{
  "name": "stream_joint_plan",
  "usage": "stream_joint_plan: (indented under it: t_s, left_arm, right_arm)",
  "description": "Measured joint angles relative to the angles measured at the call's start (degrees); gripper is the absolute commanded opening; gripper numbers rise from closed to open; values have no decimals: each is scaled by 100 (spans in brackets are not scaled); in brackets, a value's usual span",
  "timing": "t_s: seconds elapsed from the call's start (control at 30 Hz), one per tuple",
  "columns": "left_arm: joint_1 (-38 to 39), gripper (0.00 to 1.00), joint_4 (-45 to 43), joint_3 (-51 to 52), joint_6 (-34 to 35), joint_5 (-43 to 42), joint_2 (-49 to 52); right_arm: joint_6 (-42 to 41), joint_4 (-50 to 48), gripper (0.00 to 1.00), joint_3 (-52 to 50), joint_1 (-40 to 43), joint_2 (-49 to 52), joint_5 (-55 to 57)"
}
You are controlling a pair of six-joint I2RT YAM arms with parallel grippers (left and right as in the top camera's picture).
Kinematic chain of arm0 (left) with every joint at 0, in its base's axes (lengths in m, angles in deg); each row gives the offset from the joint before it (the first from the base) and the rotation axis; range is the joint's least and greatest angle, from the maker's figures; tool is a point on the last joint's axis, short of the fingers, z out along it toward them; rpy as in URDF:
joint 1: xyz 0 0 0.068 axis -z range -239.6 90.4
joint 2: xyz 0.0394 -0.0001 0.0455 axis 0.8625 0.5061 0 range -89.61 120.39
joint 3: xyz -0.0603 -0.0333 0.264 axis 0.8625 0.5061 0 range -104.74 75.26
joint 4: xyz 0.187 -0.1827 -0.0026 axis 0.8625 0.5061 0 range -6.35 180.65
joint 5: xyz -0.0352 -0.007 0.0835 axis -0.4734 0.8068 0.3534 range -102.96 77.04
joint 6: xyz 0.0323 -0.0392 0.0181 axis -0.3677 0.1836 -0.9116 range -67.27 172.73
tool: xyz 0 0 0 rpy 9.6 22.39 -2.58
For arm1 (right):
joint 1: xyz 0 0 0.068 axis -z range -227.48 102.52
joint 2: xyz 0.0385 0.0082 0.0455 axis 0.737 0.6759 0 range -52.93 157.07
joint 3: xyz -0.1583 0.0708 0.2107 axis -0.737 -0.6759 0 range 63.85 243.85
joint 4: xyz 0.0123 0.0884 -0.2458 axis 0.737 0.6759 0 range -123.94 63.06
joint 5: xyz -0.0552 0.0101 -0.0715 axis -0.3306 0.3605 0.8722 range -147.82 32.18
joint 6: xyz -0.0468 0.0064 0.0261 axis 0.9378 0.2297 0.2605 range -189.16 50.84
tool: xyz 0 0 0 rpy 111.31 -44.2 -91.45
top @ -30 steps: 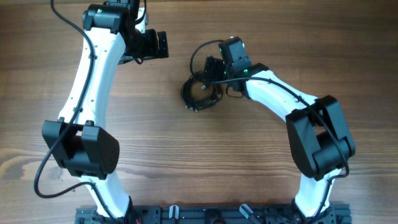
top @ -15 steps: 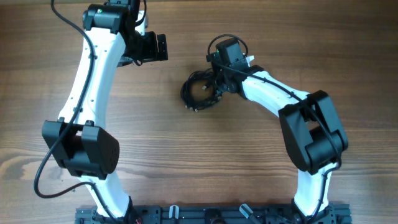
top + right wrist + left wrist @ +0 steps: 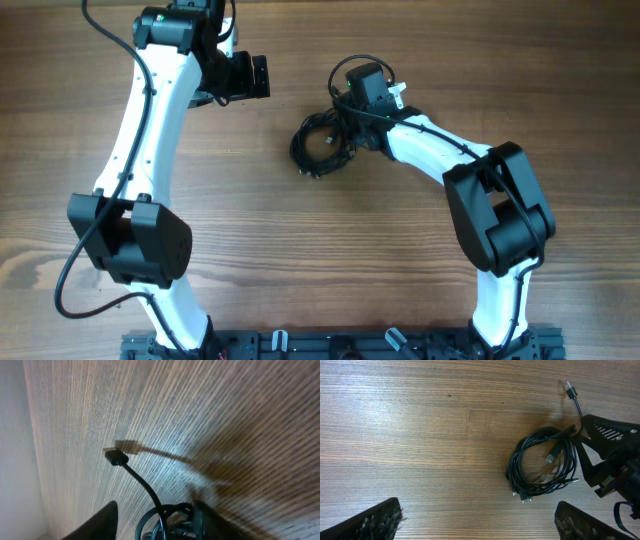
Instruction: Untangle cables
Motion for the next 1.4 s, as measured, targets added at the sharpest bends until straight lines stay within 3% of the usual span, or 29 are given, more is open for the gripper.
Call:
stream_joint_plan:
  t_s: [0.2,0.43,0.8,0.83,0.87,0.9,0.97,1.23,1.4]
  left_arm:
    - [0,100,4,0,0,0,0]
    - [0,100,74,0,0,0,0]
    - [0,100,87,0,0,2,0]
    - [0,100,87,0,-2,0,0]
    - [0,100,87,0,0,0,0]
    - [0,100,87,0,0,0,0]
    - [0,100,87,0,-2,0,0]
    - [0,100,129,0,0,2,0]
    - [0,100,74,0,0,15,0]
  right_arm:
    - [20,-160,43,0,0,142,59]
    - [17,-876,44,0,-2,177,-289]
    - [46,-647,49,0,-98,177,-393]
    - [61,-649,45,0,-127,177,-352]
    - [63,-647,33,0,-166,177,-282]
    - [74,-649,14,0,-197,177,-236]
    - [116,-647,4,0,-238,177,-155]
    - [852,-1143,5,-4,-254,170,-286]
    - [2472,-330,4,-4,-142,-916,-533]
